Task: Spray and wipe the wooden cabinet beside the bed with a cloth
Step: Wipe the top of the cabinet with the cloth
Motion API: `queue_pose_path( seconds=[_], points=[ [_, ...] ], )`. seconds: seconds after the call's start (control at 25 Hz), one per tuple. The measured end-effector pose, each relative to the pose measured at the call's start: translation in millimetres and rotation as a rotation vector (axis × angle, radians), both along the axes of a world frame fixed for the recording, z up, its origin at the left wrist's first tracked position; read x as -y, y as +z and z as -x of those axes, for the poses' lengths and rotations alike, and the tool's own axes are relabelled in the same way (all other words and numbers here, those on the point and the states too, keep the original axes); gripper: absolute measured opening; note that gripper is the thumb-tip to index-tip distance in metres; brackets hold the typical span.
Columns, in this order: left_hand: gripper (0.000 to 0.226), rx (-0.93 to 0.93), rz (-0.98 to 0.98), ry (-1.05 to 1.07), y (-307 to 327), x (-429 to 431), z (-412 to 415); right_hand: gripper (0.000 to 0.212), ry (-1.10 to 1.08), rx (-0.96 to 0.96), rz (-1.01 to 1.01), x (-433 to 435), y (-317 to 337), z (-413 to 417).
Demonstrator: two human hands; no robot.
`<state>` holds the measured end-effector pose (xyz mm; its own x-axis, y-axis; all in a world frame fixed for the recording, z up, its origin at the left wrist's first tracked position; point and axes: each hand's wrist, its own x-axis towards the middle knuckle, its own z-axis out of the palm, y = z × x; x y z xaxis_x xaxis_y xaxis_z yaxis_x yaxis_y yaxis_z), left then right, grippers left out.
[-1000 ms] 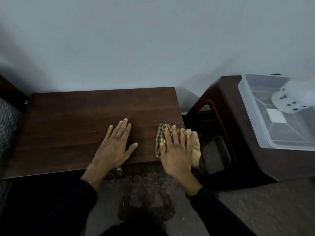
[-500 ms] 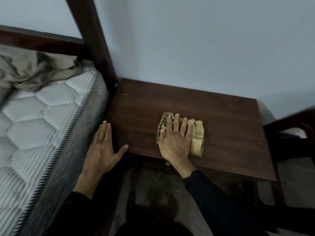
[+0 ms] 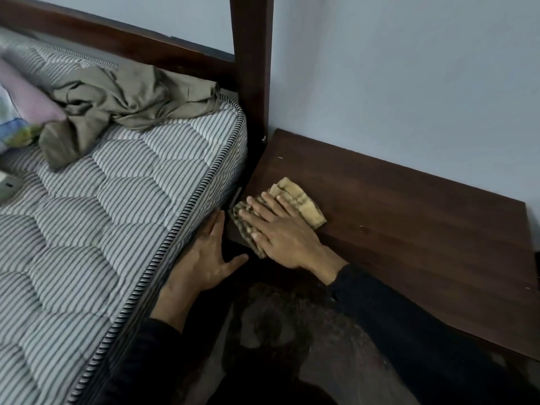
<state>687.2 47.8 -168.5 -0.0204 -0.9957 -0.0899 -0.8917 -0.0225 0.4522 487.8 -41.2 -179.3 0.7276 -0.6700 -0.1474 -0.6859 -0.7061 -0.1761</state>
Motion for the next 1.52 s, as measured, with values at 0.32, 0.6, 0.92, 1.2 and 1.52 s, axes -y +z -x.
queue_pose_path(
  seconds=[0.32,0.6,0.92,1.2,1.52],
  points=[
    [0.1,0.12,0.048,-0.198,4,17,49,0.058,-0.057,0.026,0.006,-34,-2,98],
    [0.1,0.159,0.078,-0.522,1,63,203,0.056,-0.682,-0.057,0.003,-46,2,313],
    [0.102,0.352,-0.003,-0.596,1,98,339,0.057,-0.959,0.024,-0.053,29,-3,425],
    [0.1,0.403,-0.039,-0.559,9,81,311,0.058,-0.901,0.093,0.079,-99,-8,388],
    [0.069,0.302,0.022,-0.187,18,-17,166,0.056,-0.486,-0.001,0.019,-100,-4,245]
  ],
)
